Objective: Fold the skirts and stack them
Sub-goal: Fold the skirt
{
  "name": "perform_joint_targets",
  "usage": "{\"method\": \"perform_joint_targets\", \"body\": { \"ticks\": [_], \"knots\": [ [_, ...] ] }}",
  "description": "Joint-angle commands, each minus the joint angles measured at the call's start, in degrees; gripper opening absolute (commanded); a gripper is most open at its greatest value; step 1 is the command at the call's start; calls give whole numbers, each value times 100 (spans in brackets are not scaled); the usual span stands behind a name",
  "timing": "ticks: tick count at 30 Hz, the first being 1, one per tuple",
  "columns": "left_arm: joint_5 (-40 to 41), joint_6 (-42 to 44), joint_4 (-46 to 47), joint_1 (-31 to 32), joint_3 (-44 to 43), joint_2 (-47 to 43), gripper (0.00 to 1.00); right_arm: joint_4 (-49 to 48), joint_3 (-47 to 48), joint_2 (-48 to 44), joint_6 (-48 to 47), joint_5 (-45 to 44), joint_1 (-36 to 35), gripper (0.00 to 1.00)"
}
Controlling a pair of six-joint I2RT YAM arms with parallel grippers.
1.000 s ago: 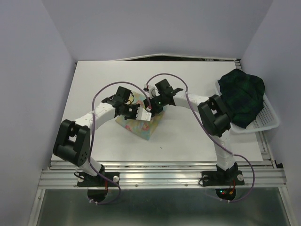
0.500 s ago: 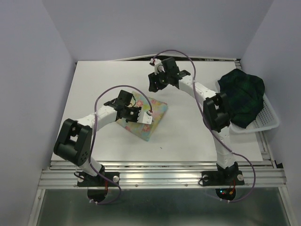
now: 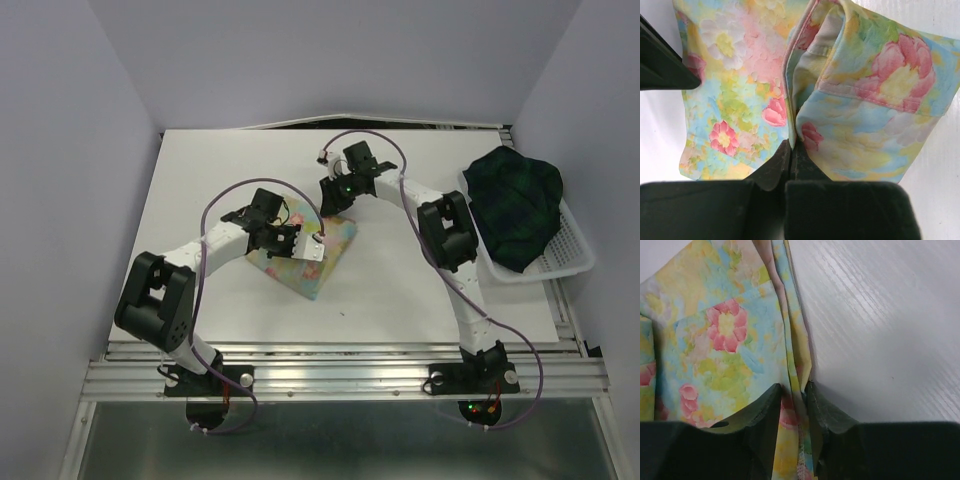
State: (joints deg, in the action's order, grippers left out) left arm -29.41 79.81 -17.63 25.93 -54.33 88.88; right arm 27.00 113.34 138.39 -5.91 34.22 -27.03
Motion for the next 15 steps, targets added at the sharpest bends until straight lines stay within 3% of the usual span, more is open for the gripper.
{"method": "perform_joint_targets", "body": {
  "ticks": [1,6,10,15],
  "knots": [
    [14,-80,-302,35,-367,-160,0,130,-215,57,-200,383,-40,30],
    [67,-132,-724,26,-719,-415,0,-106,-1152,-294,-472,332,-197,8],
    [41,-97,-1128,26,-939,-582,0,-695,-2025,-760,-683,-484,-496,2],
    [41,-62,-1094,26,-1106,-635,0,-916,-2579,-998,-710,-592,-628,1]
  ]
}}
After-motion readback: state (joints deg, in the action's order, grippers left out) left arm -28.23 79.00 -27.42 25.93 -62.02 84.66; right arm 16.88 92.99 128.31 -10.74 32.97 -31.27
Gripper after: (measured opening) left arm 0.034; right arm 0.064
